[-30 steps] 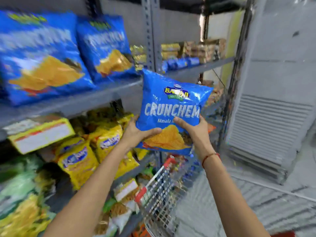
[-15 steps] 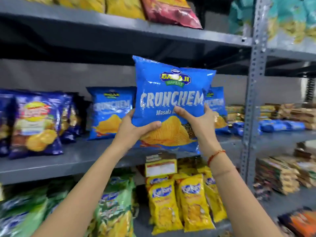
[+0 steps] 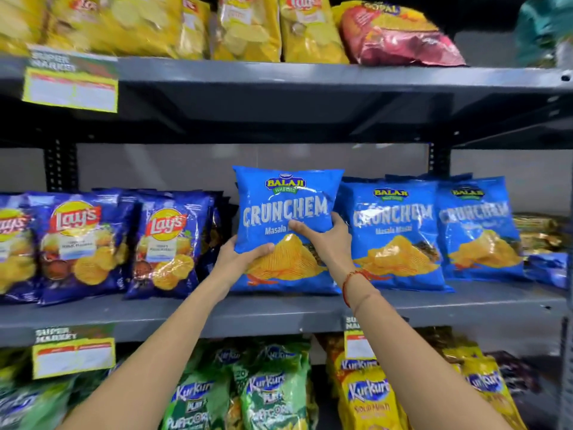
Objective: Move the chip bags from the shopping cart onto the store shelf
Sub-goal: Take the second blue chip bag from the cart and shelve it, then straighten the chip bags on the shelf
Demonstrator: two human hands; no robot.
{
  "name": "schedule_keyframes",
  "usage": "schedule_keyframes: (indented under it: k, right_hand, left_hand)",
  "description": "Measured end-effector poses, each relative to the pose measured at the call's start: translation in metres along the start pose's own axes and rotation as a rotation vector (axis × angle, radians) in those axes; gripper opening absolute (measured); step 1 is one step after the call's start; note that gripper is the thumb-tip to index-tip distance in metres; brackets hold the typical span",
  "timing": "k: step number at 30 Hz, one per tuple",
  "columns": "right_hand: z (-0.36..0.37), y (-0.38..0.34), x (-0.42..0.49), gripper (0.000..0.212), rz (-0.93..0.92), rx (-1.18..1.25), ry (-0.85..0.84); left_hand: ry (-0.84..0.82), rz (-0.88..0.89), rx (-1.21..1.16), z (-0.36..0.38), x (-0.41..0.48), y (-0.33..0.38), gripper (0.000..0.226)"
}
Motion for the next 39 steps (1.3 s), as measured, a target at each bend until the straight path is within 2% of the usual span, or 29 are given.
schedule_keyframes:
  k: [3, 5, 7, 10, 14, 16, 18, 20, 22, 25, 29, 32, 36, 39]
  right_hand:
    - [0.002, 0.011, 0.004, 0.057, 0.017, -0.042, -0.008]
    - [0.003, 0.016, 0.007, 0.058, 0.033, -0.069, -0.006]
    - [0.003, 0.019, 0.008, 0.06, 0.055, -0.084, -0.001]
    - [0.005, 0.025, 0.007, 0.084, 0.101, -0.119, 0.014]
    - [0.007, 0.03, 0.005, 0.093, 0.087, -0.155, 0.034]
    - [0.006, 0.026, 0.003, 0.097, 0.03, -0.186, 0.089]
    - [0.008, 0.014, -0.004, 0.096, -0.104, -0.28, 0.182]
    - [0.016, -0.002, -0.017, 0.086, -0.269, -0.398, 0.274]
    - [0.032, -0.02, -0.032, 0.074, -0.416, -0.408, 0.303]
    - [0.072, -0.034, -0.047, 0.06, -0.479, -0.279, 0.112]
    - [0.131, -0.031, -0.058, 0.067, -0.258, -0.133, -0.217]
    - [0.168, -0.017, -0.066, 0.073, -0.084, -0.127, -0.391]
    - [0.201, 0.02, -0.072, 0.077, 0.161, -0.072, -0.478]
    - [0.217, 0.038, -0.072, 0.076, 0.229, -0.081, -0.523]
  left_hand:
    - [-0.025, -0.026, 0.022, 0.004, 0.009, -0.015, 0.044]
    - [-0.047, -0.041, 0.015, 0.007, 0.013, -0.02, 0.038]
    - [-0.06, -0.059, 0.027, 0.008, 0.017, -0.023, 0.046]
    - [-0.064, -0.09, 0.074, 0.007, 0.02, -0.028, 0.055]
    - [0.048, -0.055, 0.258, -0.002, 0.011, -0.025, 0.077]
    - [0.097, 0.025, 0.377, -0.009, 0.001, -0.019, 0.082]
    - [0.116, 0.112, 0.452, -0.02, -0.013, -0.013, 0.083]
    - [0.153, 0.216, 0.515, -0.036, -0.031, -0.006, 0.077]
    - [0.226, 0.322, 0.604, -0.057, -0.049, -0.001, 0.066]
    - [0.36, 0.42, 0.745, -0.091, -0.074, 0.004, 0.054]
    - [0.499, 0.364, 1.032, -0.134, -0.089, -0.005, 0.061]
    - [0.484, 0.268, 1.223, -0.156, -0.09, -0.022, 0.081]
    - [0.45, 0.165, 1.319, -0.173, -0.09, -0.042, 0.104]
    - [0.421, 0.18, 1.349, -0.174, -0.092, -0.042, 0.099]
Point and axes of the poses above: each hand's wrist, its own x-axis towards the middle knuckle, its own z-axis out of the palm, y = z × x, the point moved 5 cm from there along x, towards the middle knuckle, and after that the axes turned 4 degrees about x, right-handed, at the moved point
